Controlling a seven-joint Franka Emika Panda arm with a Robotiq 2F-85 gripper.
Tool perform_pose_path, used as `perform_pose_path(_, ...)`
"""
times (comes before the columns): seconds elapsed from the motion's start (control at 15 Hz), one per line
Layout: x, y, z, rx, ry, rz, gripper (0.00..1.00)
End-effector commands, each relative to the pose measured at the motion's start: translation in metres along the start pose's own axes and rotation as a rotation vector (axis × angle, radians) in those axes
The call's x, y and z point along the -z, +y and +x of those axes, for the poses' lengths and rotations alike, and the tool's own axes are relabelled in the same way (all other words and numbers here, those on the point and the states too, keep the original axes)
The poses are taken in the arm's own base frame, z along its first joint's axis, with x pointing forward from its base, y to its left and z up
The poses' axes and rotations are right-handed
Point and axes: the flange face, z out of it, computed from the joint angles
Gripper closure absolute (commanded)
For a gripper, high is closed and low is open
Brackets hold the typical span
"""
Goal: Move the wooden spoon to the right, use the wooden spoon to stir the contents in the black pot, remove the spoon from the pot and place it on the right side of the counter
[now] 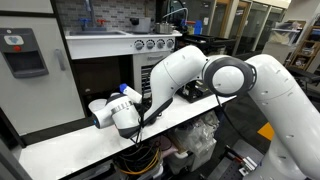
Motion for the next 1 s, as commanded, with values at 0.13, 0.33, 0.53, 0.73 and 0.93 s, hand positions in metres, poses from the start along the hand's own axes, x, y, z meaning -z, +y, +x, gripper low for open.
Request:
perform_pose_path(0.13,-0.027,0.0,0.0,0.052,-0.047,0.043,0.97)
perform_pose_path(0.33,-0.038,-0.001,-0.001,0.078,-0.072,0.053,0.97)
perform_pose_path(0.53,-0.039,0.0,0.0,0.104,-0.069,0.054,0.97)
perform_pose_path(0.73,-0.029,0.002,0.0,0.137,-0.032,0.045,0.97)
perform_pose_path(0.93,-0.016,0.005,0.0,0.178,0.002,0.032,0.97)
